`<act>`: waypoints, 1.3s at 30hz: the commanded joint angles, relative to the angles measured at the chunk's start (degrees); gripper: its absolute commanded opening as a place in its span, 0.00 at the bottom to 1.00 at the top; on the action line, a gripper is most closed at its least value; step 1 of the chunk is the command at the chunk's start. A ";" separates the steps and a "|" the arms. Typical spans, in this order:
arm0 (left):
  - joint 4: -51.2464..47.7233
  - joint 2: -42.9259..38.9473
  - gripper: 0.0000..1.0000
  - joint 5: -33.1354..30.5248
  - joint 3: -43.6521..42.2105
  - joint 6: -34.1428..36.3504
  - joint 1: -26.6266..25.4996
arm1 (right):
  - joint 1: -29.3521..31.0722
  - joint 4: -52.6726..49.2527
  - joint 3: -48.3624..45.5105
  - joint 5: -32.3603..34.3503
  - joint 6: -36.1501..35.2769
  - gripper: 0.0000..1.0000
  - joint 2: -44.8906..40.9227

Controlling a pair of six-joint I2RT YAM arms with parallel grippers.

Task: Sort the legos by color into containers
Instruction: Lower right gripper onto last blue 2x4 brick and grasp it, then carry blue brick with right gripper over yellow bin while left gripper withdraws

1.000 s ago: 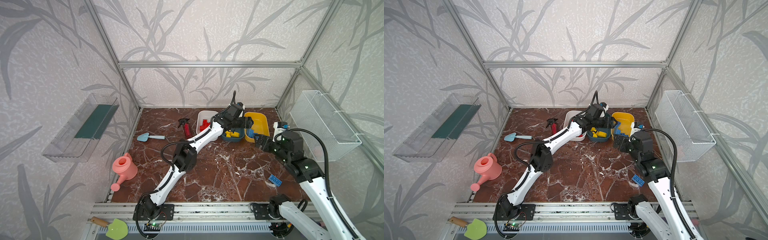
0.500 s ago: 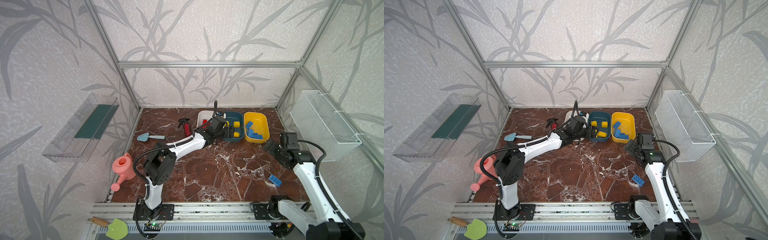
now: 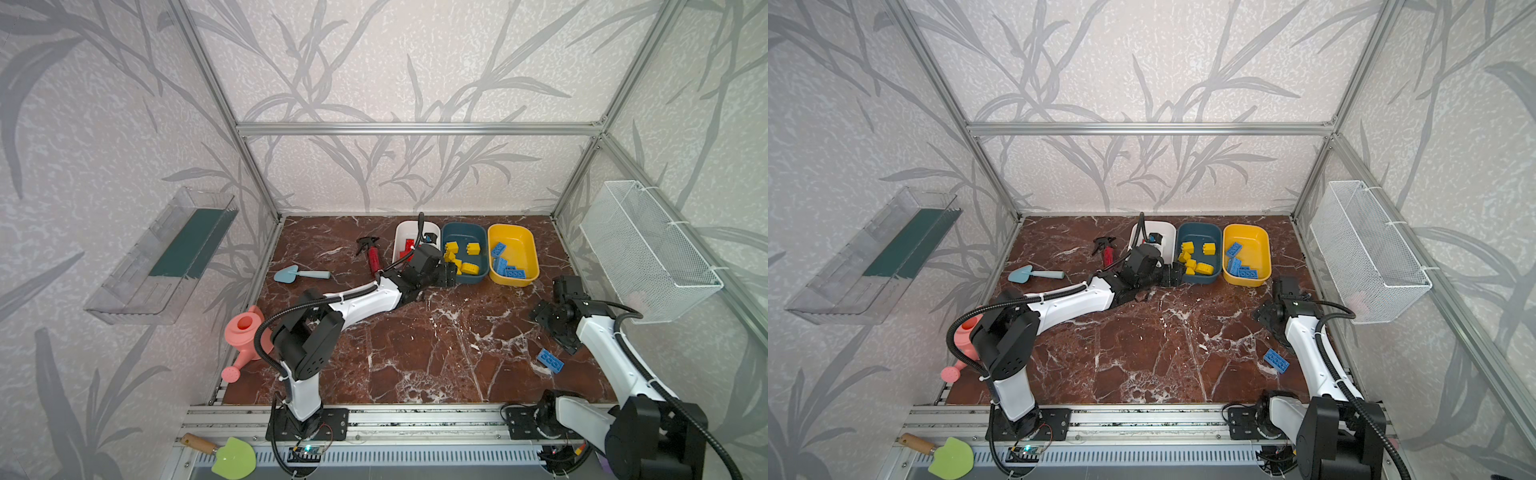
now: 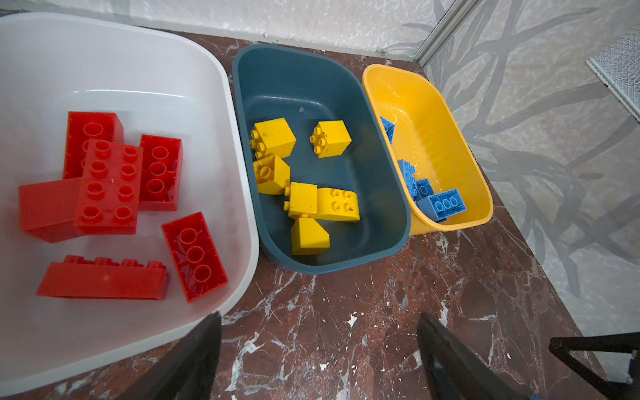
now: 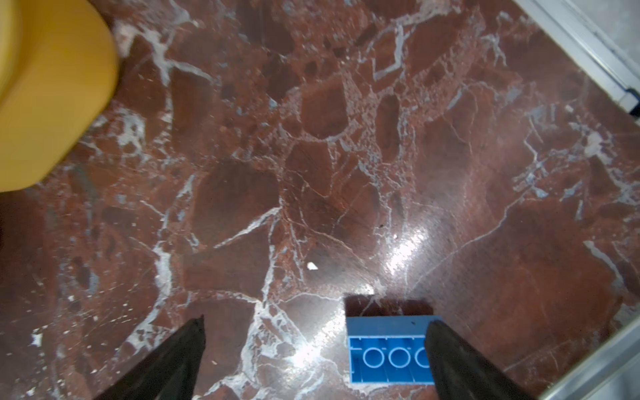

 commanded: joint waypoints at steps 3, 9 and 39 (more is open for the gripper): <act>1.46 -0.88 0.88 -0.47 0.25 1.04 0.08 | -2.88 -1.40 -2.58 1.82 1.82 0.99 2.04; 1.31 0.32 0.88 0.99 0.84 -0.14 0.06 | -3.20 3.20 -7.65 -4.40 0.45 0.99 3.08; 1.12 1.27 0.88 1.18 0.69 -0.36 0.04 | 8.66 8.08 -6.86 -13.17 -2.73 0.83 8.13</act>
